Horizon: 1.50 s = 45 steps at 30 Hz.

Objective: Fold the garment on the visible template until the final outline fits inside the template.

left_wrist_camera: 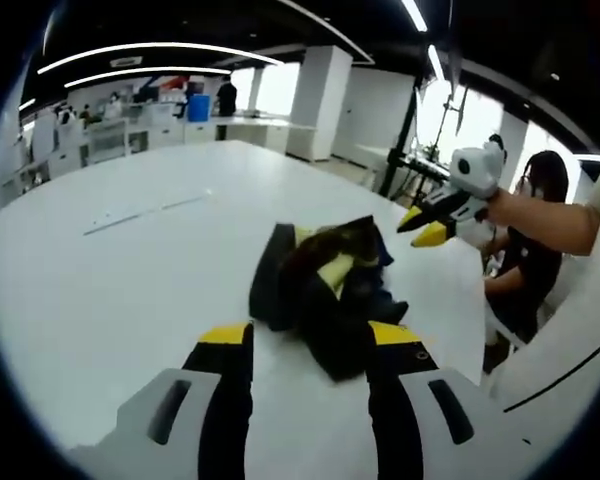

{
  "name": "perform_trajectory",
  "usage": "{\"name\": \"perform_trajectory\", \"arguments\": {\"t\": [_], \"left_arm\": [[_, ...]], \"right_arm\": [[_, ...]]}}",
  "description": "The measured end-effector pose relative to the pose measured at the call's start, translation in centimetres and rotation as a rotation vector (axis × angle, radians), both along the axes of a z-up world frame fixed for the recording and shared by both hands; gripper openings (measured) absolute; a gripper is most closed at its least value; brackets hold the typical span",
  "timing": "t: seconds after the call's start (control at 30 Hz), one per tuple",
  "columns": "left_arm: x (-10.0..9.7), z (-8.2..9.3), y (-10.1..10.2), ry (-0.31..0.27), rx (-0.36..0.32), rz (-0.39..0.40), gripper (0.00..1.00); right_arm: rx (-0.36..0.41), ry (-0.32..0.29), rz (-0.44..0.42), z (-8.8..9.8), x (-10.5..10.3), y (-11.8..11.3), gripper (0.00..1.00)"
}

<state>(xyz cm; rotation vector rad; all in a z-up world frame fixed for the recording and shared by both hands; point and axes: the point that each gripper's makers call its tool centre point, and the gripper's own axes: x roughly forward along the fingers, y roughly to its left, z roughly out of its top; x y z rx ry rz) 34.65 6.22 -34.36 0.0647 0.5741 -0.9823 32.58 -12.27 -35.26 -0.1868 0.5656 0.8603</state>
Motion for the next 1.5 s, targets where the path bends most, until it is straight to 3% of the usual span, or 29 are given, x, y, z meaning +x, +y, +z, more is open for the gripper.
{"name": "perform_trajectory", "arguments": {"t": [0.6, 1.0, 1.37, 1.5], "left_arm": [[1.7, -1.4, -0.8, 0.024, 0.027, -0.021, 0.32], [2.5, -1.7, -1.5, 0.011, 0.051, -0.040, 0.30], [2.9, -2.0, -2.4, 0.009, 0.061, -0.058, 0.22], [3.2, -2.1, -2.5, 0.008, 0.063, -0.060, 0.12]], "right_arm": [[0.015, 0.013, -0.022, -0.8, 1.5, 0.2, 0.12], [0.015, 0.052, -0.014, -2.0, 1.9, 0.9, 0.08], [0.012, 0.067, 0.008, -2.4, 2.2, 1.7, 0.01], [0.008, 0.071, 0.020, -2.5, 2.1, 1.9, 0.00]]}}
